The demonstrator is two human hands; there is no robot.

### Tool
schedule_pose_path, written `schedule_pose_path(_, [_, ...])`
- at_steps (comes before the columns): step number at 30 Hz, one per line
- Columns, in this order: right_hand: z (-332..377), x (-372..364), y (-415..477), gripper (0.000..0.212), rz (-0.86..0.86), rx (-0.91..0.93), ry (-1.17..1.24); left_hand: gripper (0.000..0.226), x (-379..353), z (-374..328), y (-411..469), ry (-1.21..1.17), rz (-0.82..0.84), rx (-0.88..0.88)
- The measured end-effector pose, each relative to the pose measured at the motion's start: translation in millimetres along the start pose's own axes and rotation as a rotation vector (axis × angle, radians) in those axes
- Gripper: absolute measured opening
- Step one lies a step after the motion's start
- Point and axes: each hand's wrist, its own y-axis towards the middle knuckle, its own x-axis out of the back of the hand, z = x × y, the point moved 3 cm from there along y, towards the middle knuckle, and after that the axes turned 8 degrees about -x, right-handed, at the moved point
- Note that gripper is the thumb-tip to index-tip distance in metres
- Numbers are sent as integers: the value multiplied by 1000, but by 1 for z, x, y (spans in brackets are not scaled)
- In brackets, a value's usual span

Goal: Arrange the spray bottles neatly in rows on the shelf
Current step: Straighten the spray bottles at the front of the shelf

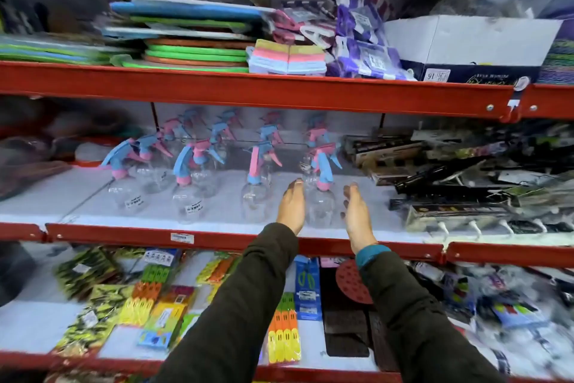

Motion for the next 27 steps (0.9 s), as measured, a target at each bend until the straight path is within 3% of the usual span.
schedule_pose_path(6, [-5, -13, 12, 64, 51, -65, -64, 59, -10, 8, 11, -104, 89, 149])
schedule_pose_path(15, [-18, -2, -3, 59, 52, 27, -93, 56, -6, 13, -2, -188, 166, 104])
schedule_pose_path(20, [-22, 3, -16, 38, 30, 47, -97, 57, -6, 12, -12, -144, 168, 80])
schedule_pose_path(23, [-24, 6, -22, 47, 42, 56, -107, 59, -7, 11, -16, -96, 160, 71])
schedule_pose_path(27, [-24, 7, -28, 36, 48, 86, -113, 57, -7, 8, -22, -38, 131, 37])
